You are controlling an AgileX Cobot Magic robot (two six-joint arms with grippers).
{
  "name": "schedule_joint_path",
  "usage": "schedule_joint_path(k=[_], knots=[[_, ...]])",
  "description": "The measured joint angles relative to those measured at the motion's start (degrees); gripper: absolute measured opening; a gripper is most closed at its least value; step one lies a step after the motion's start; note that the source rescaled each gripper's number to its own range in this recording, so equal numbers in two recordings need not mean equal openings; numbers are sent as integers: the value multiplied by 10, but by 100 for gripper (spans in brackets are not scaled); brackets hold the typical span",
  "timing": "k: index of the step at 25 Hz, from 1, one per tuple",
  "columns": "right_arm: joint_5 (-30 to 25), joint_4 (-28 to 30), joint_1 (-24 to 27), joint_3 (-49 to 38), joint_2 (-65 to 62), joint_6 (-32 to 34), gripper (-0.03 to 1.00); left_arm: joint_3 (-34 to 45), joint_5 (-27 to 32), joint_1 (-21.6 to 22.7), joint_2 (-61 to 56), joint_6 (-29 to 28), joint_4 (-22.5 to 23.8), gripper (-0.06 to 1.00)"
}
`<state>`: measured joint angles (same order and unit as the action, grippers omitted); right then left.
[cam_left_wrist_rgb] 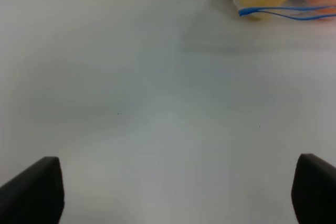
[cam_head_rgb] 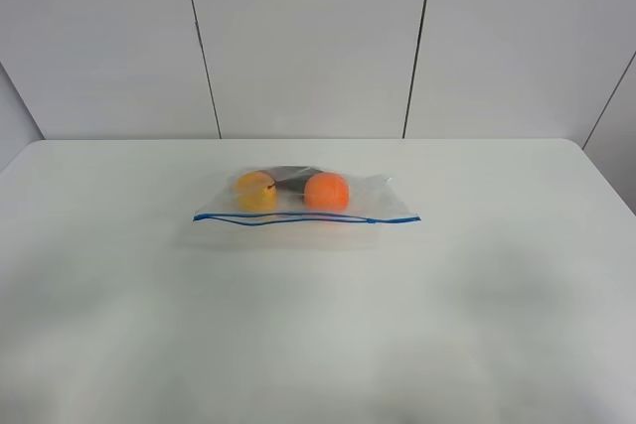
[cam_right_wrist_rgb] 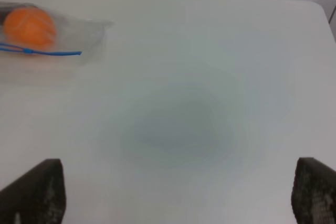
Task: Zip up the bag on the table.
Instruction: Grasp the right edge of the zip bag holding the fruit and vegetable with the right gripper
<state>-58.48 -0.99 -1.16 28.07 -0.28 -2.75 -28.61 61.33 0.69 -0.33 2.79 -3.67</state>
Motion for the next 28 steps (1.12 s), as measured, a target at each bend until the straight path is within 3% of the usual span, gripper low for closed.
schedule_joint_path(k=[11,17,28], knots=[[-4,0,0,31,43,0,100,0,0,0,0,0,0,100],[-4,-13,0,157,263,0,100,0,0,0,0,0,0,100],[5,-154,0,375,687,-18,100,0,0,0,0,0,0,100]])
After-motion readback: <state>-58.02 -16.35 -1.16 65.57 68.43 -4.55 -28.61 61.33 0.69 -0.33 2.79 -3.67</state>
